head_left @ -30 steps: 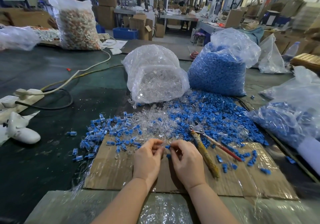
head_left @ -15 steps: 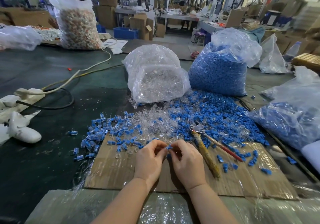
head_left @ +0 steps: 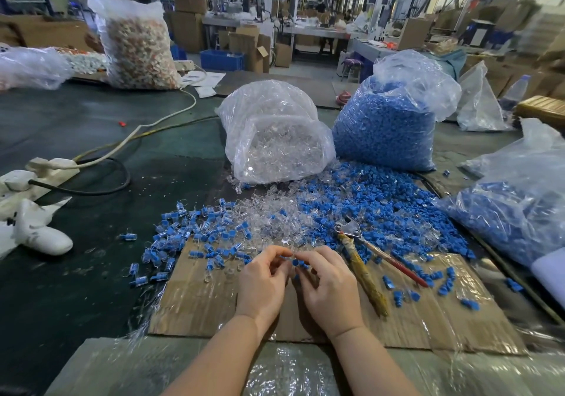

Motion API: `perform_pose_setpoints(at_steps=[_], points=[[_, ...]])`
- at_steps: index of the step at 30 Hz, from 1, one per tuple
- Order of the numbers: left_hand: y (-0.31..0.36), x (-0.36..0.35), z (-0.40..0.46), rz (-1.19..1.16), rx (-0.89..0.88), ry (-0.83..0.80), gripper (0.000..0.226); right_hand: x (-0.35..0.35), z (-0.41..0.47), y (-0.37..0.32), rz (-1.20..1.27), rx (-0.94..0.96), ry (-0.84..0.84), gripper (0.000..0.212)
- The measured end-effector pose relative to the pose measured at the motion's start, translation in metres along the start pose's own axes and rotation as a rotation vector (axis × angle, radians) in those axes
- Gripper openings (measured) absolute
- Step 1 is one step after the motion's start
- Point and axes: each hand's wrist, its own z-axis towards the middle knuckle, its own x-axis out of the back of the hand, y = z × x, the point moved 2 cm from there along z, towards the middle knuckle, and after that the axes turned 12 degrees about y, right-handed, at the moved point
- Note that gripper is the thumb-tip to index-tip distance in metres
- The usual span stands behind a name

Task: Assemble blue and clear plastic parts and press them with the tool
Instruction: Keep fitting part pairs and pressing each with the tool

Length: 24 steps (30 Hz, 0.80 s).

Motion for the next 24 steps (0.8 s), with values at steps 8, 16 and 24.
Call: perform_pose_setpoints(at_steps=[8, 16, 24], points=[[0.001, -0.002, 0.001, 0.021, 0.014, 0.021, 0.025, -0.001, 0.0, 0.0, 0.009, 0.012, 0.016, 0.023], [0.001, -0.001, 0.005, 0.027, 0.083, 0.041, 0.021, 0.003, 0.001, 0.005, -0.127, -0.057, 0.083, 0.03], [0.007, 0.0, 0.01, -0.049, 0.215, 0.03, 0.011, 0.028, 0.013, 0.05, -0.797, -0.568, -0.323, 0.071]])
